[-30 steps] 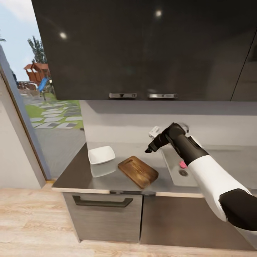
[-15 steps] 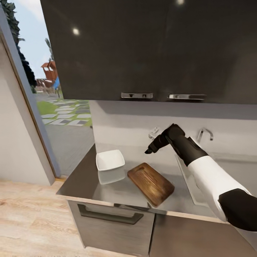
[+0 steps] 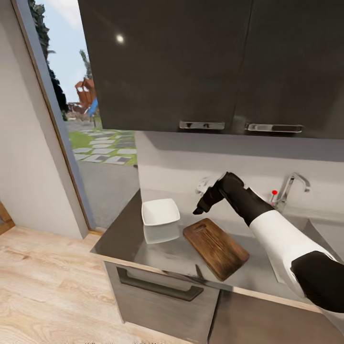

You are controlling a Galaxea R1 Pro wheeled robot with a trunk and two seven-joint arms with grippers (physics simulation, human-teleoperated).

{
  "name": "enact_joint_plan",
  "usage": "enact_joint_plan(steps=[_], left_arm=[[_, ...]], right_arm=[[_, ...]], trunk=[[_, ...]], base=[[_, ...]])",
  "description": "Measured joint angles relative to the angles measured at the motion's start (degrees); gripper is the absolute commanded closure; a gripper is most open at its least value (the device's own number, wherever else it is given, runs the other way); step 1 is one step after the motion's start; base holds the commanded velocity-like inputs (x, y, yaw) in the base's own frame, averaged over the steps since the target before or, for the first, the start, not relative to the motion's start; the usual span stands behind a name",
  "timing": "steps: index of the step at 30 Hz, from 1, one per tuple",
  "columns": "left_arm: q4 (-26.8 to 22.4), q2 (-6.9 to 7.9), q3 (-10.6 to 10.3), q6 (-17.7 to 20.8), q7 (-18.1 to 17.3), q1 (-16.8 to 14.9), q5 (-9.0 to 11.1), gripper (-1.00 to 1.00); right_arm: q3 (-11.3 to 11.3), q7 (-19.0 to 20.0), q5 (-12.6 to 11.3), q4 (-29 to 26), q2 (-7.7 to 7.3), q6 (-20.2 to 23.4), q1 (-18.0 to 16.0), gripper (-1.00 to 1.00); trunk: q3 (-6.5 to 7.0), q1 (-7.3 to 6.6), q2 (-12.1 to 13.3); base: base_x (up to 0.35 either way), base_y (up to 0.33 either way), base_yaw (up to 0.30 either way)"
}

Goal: In the kitchen, take the Vidalia onion out of the sink, dice it on the chopping board with the paring knife, put the diced onion into the bowl on the countertop, then place both the paring knife and the chopping board into the sink.

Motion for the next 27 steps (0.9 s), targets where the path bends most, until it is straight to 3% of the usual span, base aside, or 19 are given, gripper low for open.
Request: enact_joint_plan(steps=[4,12,27], left_arm=[[0.02,0.00,-0.05,0.00,0.00,0.00,-0.02,-1.00],[0.03,-0.16,-0.09,0.08,0.00,0.00,-0.04,-1.00],[0.07,-0.14,-0.16,0.09,0.00,-0.01,0.01,-1.00]], right_arm=[[0.34,1.42,0.19,0.55,-0.31,-4.77,0.00,-1.00],[0.38,2.76,0.32,3.60,-0.98,-9.09,0.00,-1.00],[0.43,4.43,0.45,3.89,-3.74,-9.87,0.00,-1.00]], trunk=[[-0.29,0.00,0.00],[-0.95,0.00,0.00],[-2.20,0.00,0.00]], base=[[0.000,0.000,0.156],[0.000,0.000,0.133],[0.004,-0.006,0.130]])
